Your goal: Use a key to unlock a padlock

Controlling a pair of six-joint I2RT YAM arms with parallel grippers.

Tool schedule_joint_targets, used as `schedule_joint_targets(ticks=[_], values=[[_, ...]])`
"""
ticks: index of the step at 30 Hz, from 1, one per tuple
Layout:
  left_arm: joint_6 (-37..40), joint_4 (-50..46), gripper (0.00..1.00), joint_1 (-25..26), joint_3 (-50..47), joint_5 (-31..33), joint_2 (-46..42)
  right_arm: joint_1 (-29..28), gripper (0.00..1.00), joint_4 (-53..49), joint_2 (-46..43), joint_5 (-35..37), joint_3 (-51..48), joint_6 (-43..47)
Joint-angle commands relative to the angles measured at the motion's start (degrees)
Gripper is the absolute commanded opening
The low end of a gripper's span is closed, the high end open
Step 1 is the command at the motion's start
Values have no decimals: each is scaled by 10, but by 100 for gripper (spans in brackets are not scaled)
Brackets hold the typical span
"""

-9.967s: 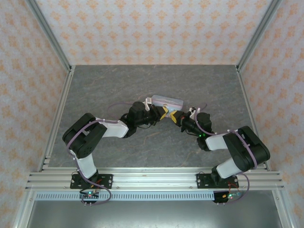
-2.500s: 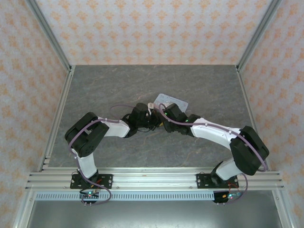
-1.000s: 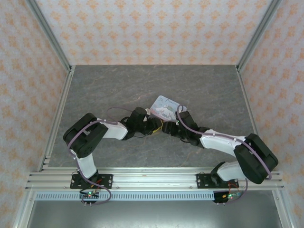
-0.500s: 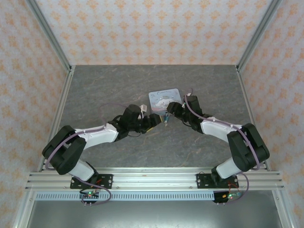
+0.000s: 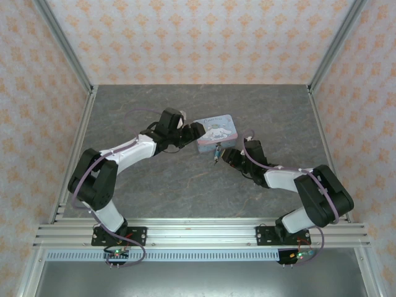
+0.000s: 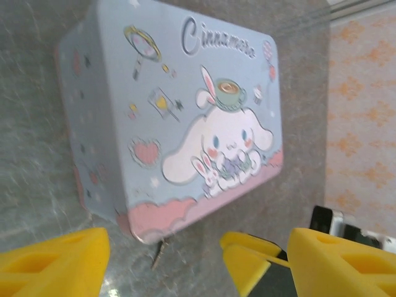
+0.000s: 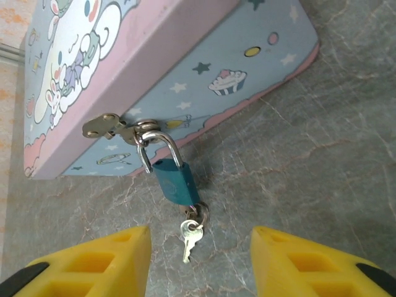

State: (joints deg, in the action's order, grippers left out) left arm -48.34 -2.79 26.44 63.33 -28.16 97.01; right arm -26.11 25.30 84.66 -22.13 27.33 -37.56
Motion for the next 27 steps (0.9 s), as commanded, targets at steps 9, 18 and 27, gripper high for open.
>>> schedule_joint_targets(ticks=[9,18,27], values=[[80,-99,76,-20,88,3,67,-20,41,91,89,0,35,23],[95,-116,76,-21,109,6,96,-32,39,108,138,1,54,26],[92,-111,76,-23,111,2,106,-36,34,117,159,2,55,25]])
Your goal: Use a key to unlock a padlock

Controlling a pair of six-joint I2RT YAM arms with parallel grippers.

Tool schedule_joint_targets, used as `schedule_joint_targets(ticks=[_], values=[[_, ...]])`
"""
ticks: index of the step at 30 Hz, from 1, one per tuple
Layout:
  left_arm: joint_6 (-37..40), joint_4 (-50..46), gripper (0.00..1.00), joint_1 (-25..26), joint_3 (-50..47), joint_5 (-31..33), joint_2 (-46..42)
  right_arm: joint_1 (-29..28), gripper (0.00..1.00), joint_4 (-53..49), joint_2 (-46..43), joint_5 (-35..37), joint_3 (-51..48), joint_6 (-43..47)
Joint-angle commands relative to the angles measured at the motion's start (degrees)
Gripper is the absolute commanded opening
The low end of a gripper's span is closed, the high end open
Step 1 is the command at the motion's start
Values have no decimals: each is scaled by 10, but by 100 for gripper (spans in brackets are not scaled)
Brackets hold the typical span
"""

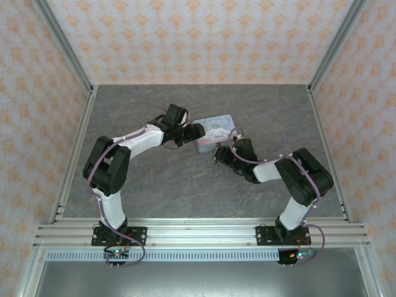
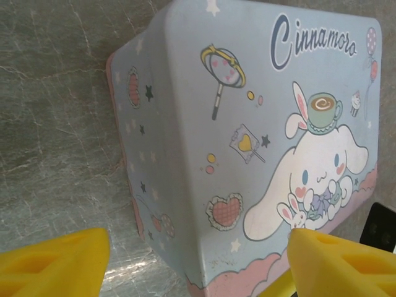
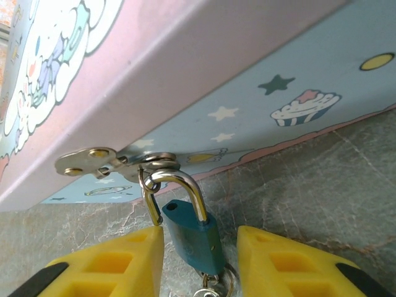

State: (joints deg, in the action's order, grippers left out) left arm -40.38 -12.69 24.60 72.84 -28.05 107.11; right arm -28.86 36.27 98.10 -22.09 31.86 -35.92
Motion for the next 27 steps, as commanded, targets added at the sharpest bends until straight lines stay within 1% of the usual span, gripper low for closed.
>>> schedule_joint_targets(ticks=[1,11,15,16,23,27], values=[[12,-11,76,-5,15,0,6,-9,33,7,25,1,11,9],[6,-2,76,-5,13,-6,10,-10,15,5,28,15,5,5],[14,-10,76,-5,8,7,0,-9,2,16,26,22,-3,-10],[17,-12,76,-4,6,12,-2,-9,0,20,26,24,-7,-14],[47,-39,76,0,-5,55,-11,-1,0,54,25,33,-38,-47],[73,-76,76,16,3,99,-9,7,0,76,27,31,-54,-71]])
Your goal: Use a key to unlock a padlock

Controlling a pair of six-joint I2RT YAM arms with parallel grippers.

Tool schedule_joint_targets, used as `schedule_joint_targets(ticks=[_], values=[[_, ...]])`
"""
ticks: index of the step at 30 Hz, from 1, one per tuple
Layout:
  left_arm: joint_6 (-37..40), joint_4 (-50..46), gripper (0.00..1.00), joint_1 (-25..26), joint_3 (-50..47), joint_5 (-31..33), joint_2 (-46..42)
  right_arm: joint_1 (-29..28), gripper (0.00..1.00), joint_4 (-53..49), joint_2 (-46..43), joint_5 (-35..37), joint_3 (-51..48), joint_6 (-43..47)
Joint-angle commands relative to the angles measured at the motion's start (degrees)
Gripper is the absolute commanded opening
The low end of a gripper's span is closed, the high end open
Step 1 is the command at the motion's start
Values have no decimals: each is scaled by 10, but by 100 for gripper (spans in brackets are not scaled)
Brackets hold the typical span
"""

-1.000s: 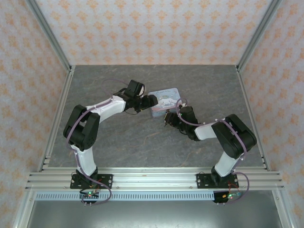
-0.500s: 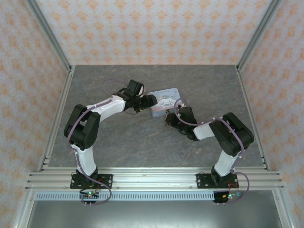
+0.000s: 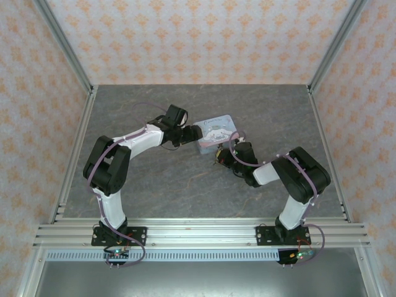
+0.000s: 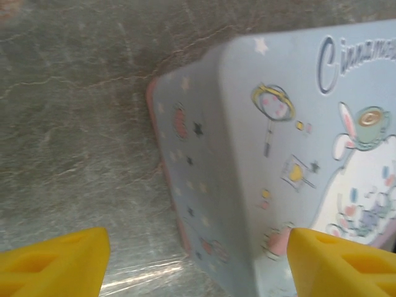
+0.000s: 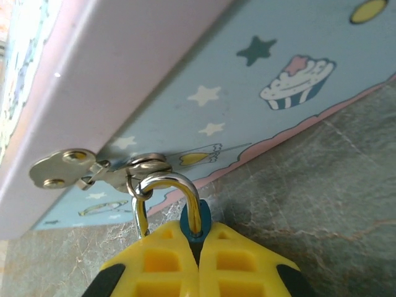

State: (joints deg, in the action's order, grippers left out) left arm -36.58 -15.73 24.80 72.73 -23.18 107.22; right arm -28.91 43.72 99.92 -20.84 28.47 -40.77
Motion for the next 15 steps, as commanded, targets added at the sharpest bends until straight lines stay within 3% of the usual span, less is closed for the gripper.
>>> schedule_joint_targets(ticks=[1,8,15], values=[[41,-55,76,18,8,62,-8,9,0,6,8,18,-22,-27],[73,-105,76,52,36,135,13,16,0,12,6,20,-30,-44],[70,-119,75,67,33,160,37,29,0,35,5,22,-46,-79]])
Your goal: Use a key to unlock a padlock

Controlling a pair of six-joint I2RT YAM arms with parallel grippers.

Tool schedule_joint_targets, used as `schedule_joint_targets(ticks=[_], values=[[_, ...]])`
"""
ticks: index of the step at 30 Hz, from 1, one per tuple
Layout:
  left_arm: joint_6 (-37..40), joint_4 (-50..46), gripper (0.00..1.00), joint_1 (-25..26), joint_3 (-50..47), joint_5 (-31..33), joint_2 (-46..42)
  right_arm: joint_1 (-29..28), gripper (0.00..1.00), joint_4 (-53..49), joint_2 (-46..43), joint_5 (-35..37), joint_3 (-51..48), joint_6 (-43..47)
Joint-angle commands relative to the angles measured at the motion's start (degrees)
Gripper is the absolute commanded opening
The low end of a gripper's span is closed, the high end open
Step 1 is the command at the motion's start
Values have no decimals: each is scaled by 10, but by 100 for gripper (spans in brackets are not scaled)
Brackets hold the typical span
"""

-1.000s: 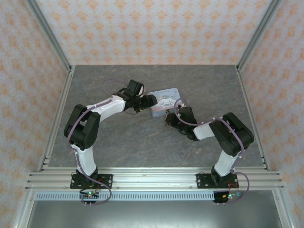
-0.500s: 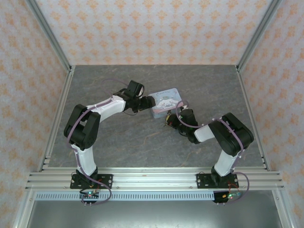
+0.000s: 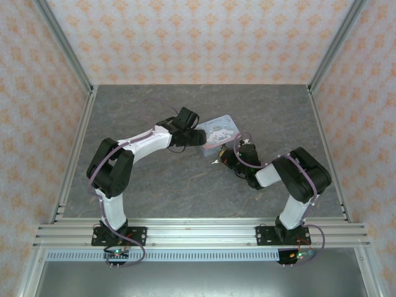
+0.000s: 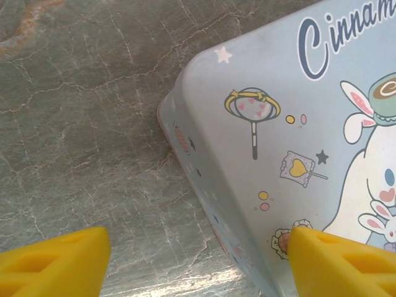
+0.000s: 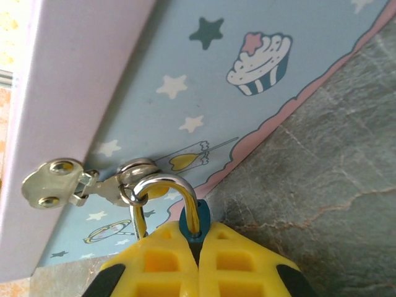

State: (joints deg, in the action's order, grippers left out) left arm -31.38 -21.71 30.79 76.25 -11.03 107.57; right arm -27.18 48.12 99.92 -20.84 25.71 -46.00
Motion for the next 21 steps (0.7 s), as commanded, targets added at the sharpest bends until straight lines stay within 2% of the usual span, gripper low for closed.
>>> schedule_joint_targets(ticks=[1,21], values=[[15,-58,74,8,-5,38,36,13,0,-2,6,21,-21,-33],[20,-73,68,16,-6,35,69,61,0,5,26,19,4,-93]])
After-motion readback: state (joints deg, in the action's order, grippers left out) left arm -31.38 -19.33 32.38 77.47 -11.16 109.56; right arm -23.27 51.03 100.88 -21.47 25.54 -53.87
